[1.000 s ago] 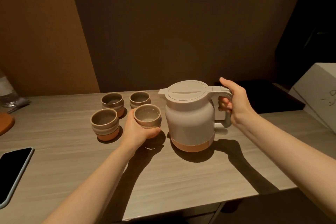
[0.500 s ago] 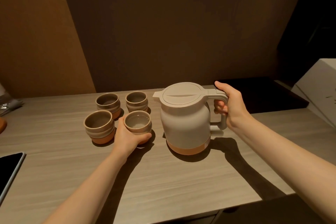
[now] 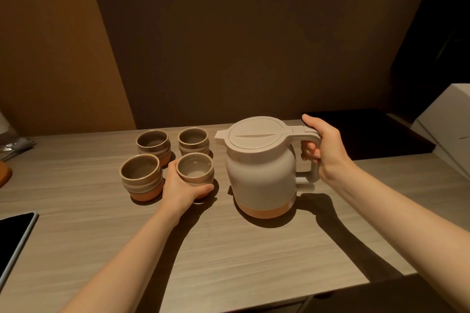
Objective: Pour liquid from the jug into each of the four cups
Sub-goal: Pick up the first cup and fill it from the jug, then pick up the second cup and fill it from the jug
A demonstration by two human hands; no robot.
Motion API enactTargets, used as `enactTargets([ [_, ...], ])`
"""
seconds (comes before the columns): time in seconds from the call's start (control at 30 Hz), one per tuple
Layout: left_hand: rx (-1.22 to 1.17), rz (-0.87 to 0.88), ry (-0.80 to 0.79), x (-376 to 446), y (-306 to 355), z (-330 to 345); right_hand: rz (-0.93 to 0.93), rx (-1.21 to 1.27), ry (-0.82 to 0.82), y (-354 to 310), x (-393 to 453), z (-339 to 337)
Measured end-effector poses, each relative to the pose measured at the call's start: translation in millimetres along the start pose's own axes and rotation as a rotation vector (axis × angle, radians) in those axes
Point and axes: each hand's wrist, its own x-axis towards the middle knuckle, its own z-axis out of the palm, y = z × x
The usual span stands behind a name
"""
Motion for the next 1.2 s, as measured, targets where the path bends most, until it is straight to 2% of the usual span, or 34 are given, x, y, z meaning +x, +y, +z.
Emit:
enactTargets([
  [0.3,-0.016,-0.002,-0.017,-5,-1,-3,-0.008,0.008,-0.002,-4,-6,3],
  [0.53,-0.015,-0.081,-0.017,-17,-2,-16,0.002,-0.004,-0.001,-10,-15,6],
  [0.67,0.002,-0.013,0.02,-27,-2,-30,0.001,-0.002,-0.002,-13,-24,9],
  [0.8,-0.014,0.112,0.127,-33,8,-51,-0.001,0.001,-0.01,-17,-32,15],
  [0.93,0.001,0.206,0.328,-33,11,-74,-0.003,0.0,-0.021,-19,-38,19],
  [1.07,0.041,0.107,0.455,-23,2,-85,0.0,-0.006,-0.037,-20,-40,24],
  [1.2,-0.023,-0.024,0.406,-12,-11,-88,-0.002,-0.013,-0.04,-20,-42,29],
])
